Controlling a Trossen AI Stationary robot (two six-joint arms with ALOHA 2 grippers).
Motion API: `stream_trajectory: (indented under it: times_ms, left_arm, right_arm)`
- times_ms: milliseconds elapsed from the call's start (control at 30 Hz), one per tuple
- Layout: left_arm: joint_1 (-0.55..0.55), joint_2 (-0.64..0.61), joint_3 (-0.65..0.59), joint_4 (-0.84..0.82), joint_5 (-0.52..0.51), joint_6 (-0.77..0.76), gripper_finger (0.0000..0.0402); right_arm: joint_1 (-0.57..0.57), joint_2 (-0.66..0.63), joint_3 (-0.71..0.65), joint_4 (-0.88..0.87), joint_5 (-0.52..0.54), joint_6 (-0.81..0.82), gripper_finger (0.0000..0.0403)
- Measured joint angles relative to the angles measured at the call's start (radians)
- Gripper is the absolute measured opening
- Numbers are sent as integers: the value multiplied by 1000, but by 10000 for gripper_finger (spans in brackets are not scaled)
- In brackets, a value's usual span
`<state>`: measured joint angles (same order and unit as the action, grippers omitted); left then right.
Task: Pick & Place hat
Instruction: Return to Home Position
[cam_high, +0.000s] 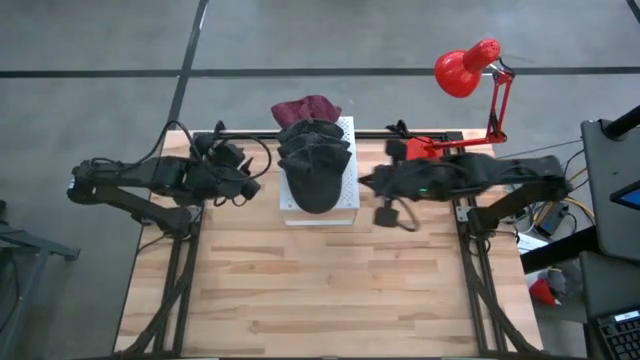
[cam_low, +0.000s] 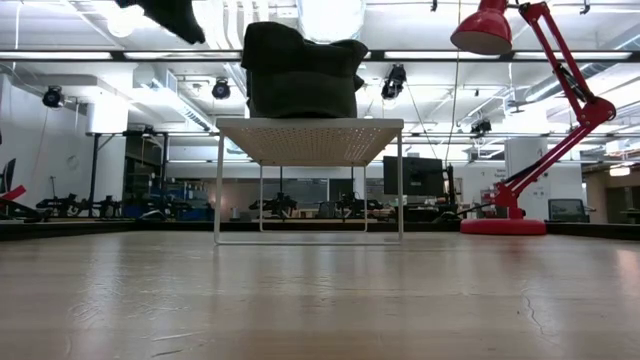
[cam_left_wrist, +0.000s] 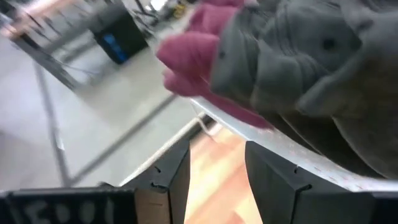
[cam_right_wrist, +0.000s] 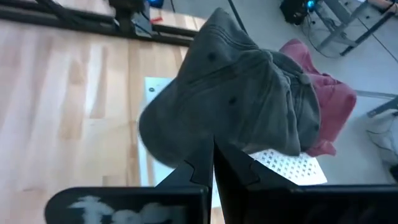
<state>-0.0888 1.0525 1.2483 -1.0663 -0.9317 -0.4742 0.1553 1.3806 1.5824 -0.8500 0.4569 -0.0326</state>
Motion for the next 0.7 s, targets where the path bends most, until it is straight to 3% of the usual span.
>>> stream_trajectory:
  times_ms: [133, 367, 567, 700]
  left_arm:
    - [-2, -42, -49, 1, 45, -69, 151]
    - [-7, -106, -213, 101, 60, -162, 151]
    - [-7, -121, -387, 289, 112, -190, 151]
    - [-7, -119, -469, 322, 120, -246, 151]
  right_arm:
    - [25, -134, -118, 46, 39, 51, 9]
    - [58, -340, -493, 308, 107, 188, 9]
    - [85, -376, -784, 615, 126, 260, 9]
    - [85, -363, -913, 759, 130, 332, 9]
